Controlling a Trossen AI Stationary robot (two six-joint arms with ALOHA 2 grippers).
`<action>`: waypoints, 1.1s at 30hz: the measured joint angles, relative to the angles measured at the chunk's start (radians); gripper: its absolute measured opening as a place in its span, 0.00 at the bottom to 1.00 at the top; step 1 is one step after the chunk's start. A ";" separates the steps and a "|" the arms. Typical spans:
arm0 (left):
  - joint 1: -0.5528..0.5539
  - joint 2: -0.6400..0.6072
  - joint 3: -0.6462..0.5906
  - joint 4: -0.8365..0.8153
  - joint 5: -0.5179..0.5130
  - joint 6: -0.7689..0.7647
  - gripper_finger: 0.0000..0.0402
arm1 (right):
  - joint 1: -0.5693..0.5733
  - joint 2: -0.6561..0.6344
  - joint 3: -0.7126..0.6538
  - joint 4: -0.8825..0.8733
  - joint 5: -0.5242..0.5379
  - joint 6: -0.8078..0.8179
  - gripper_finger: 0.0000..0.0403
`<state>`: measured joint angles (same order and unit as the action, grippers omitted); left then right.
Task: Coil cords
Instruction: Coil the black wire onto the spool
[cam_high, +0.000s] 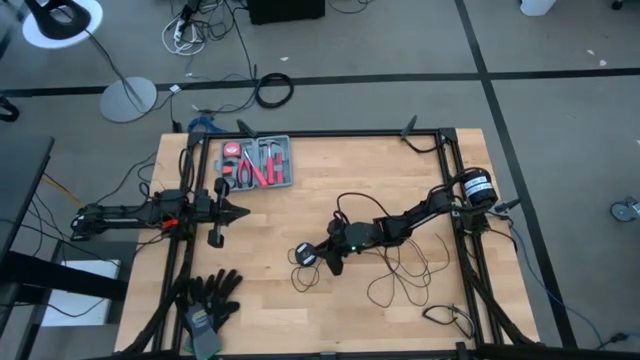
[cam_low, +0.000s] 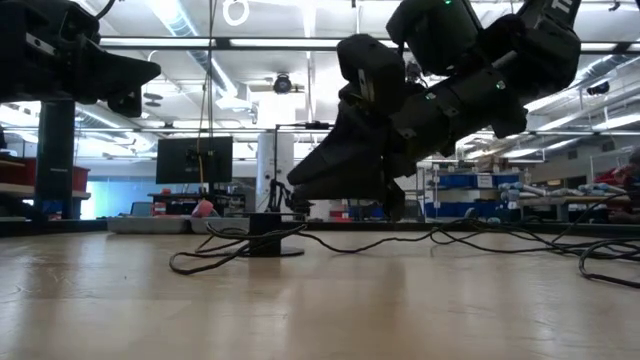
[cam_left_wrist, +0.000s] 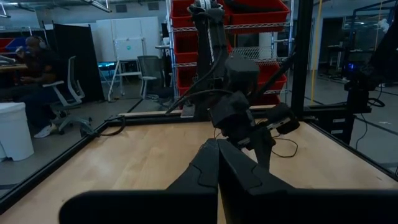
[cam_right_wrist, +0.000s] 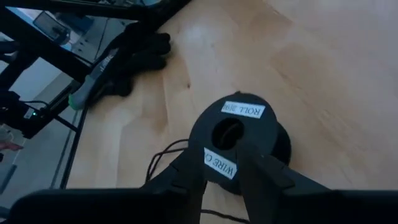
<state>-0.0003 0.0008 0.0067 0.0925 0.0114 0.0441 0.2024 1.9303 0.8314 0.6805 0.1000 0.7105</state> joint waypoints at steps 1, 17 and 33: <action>0.000 0.000 0.000 0.000 0.000 0.000 0.01 | -0.004 0.000 0.000 0.000 0.000 -0.004 0.22; 0.000 0.000 0.000 0.173 -0.009 -0.258 0.01 | -0.094 -0.001 0.000 -0.010 -0.218 0.053 0.19; 0.000 0.000 0.002 0.525 -0.116 -0.256 0.01 | -0.101 -0.001 0.001 -0.010 -0.226 0.038 0.19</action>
<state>-0.0002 0.0006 0.0088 0.6177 -0.1049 -0.2120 0.1009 1.9289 0.8322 0.6704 -0.1265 0.7480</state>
